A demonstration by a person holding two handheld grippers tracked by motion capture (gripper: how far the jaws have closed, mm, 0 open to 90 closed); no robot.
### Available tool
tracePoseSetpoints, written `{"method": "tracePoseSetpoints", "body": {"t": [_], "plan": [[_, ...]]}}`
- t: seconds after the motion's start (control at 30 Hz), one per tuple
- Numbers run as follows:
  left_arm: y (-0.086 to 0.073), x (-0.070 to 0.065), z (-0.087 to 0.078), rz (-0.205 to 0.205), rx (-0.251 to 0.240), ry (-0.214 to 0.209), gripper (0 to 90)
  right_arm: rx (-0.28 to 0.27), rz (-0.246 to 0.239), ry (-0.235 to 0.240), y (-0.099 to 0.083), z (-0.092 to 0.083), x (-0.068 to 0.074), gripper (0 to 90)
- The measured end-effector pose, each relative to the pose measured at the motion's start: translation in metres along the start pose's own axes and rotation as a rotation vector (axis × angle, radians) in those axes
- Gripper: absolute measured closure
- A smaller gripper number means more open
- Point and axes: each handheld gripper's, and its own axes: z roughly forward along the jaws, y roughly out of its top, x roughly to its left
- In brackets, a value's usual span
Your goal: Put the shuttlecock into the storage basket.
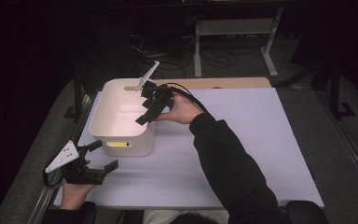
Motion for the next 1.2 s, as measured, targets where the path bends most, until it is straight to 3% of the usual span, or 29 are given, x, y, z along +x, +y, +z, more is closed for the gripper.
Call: {"method": "tracePoseSetpoints", "body": {"t": [0.67, 1.2], "plan": [[0.0, 0.0, 0.0, 0.001, -0.001, 0.003, 0.0, -0.057, 0.015, -0.046, -0.013, -0.02, 0.002, 0.5], [0.0, 0.0, 0.0, 0.0, 0.0, 0.006, 0.0, -0.072, 0.022, -0.094, -0.035, -0.032, 0.006, 0.0]]}}
